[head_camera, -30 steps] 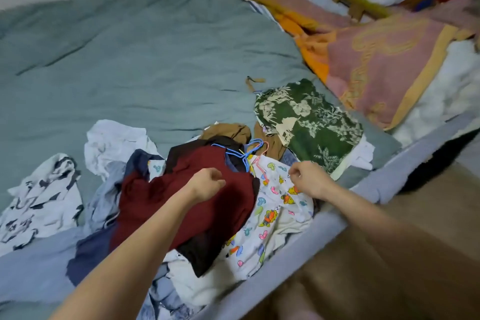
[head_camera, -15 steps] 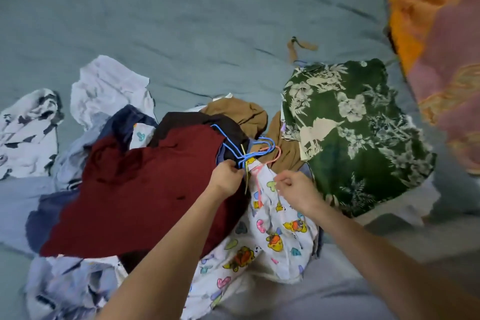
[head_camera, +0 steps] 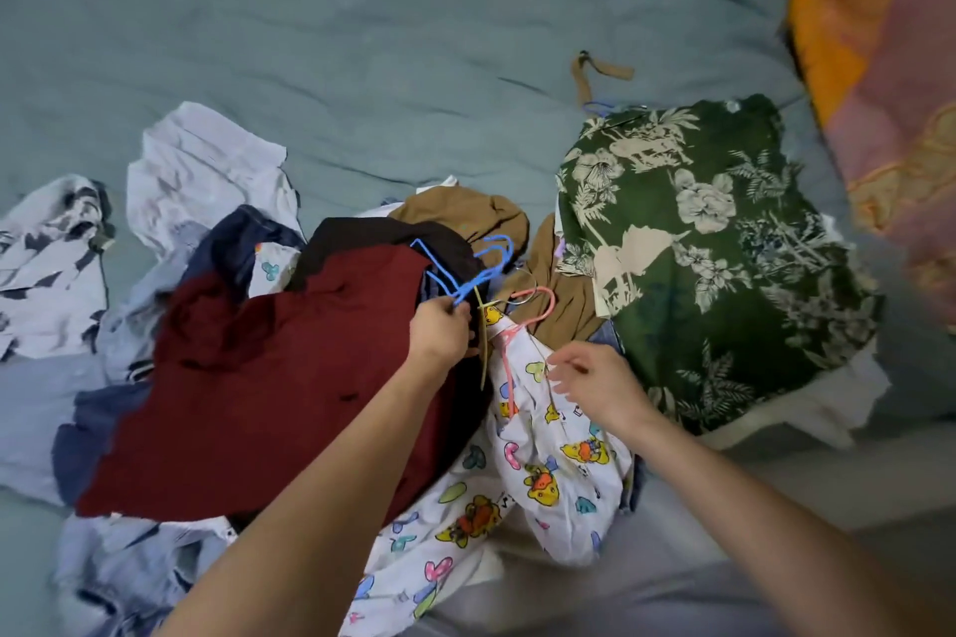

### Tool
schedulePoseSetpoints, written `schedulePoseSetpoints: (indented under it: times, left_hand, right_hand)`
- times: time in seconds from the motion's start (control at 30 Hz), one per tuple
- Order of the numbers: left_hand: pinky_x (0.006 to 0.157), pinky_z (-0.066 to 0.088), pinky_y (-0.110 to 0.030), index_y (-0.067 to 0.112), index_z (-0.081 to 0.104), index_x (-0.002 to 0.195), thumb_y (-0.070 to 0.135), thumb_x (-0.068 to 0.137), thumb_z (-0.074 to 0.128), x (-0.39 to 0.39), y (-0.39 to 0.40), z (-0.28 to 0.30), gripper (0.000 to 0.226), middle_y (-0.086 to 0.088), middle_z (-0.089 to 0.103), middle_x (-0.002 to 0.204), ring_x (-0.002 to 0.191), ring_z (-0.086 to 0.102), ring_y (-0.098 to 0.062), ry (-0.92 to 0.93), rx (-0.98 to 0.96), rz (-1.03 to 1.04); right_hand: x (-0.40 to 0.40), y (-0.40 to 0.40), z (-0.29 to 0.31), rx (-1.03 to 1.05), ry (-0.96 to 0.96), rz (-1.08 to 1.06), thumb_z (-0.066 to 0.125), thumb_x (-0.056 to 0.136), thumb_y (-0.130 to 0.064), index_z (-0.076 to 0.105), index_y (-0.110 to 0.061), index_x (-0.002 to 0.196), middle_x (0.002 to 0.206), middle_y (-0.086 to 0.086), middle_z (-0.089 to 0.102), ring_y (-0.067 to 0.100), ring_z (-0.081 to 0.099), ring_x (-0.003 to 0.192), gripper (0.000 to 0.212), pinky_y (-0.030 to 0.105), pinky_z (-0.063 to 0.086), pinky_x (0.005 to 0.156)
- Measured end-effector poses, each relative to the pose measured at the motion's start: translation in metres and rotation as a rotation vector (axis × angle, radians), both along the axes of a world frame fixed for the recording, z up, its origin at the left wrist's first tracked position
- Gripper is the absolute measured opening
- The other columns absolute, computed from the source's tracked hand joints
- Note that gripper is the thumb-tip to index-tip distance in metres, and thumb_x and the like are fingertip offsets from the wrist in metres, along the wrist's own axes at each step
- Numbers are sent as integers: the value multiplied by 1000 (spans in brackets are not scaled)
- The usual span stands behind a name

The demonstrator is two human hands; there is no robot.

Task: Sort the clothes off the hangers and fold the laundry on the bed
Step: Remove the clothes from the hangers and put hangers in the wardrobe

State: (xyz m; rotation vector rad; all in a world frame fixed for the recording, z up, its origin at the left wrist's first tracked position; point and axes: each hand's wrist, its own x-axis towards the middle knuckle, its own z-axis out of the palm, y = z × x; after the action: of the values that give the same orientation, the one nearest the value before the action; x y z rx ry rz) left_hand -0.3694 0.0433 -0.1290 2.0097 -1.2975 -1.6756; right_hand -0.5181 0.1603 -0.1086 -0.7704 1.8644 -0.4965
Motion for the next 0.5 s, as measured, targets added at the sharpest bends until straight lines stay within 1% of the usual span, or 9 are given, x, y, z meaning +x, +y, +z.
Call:
schedulePoseSetpoints:
  times: [0.07,0.1,0.13,0.17,0.23,0.27,0.33,0.4,0.5]
  left_hand:
    - [66,60,-43,3,65,87,23,90,55,-3,0,-15,22,-17,68,82,69,64,-30,-22,46,-48]
    - [70,59,-45,4,65,81,27,84,54,-5,-2,-22,26,-20,70,85,73,66,-33,-50,50,-58]
    - [69,58,-42,6,63,77,27,83,52,-8,-2,-21,25,-22,69,85,71,65,-33,-60,66,-64]
    - [63,52,-33,7,60,74,22,87,52,-11,-3,-14,22,-22,67,79,65,61,-30,-42,86,-60]
    - [53,41,-27,9,55,72,13,96,50,-14,-4,0,25,-11,55,65,54,47,-18,-2,133,-42]
    - [53,38,-26,10,58,74,14,98,51,-11,-6,3,25,-6,52,63,53,44,-15,28,137,-8]
    - [56,37,-23,10,64,82,16,99,50,2,-10,10,23,-1,53,65,57,46,-12,139,76,98]
    - [57,38,-21,8,63,84,13,102,43,24,-12,21,27,2,47,59,51,43,-11,295,13,229]
    - [41,32,-16,6,56,88,10,104,35,63,-17,40,27,8,39,49,38,31,-4,462,-54,356]
  right_hand:
    - [-4,3,0,12,-5,-14,51,95,-8,66,-10,98,96,8,70,20,68,82,16,43,55,83]
    - [-6,5,0,19,-9,-16,50,95,-8,66,-10,99,95,6,69,19,68,82,17,43,55,83]
    - [-8,7,0,25,-14,-17,50,95,-8,66,-11,100,95,5,69,19,68,82,17,42,55,82]
    - [-9,8,0,28,-19,-16,50,95,-7,66,-12,99,94,5,69,19,68,82,17,42,55,82]
    - [-9,8,0,32,-34,-15,49,95,-7,65,-11,99,94,5,69,18,68,81,17,41,55,81]
    - [-8,7,1,35,-43,-18,49,96,-6,65,-10,100,95,6,68,17,67,80,17,40,55,81]
    - [-3,4,1,15,-41,-23,49,96,-7,66,-8,101,96,7,69,20,67,82,17,40,55,82]
    - [6,-1,1,-18,-43,-48,51,95,-6,66,-7,101,96,10,70,25,67,85,16,44,55,82]
    - [25,-14,-2,-29,-23,-46,51,93,-5,66,-4,100,99,15,69,31,67,90,16,42,54,83]
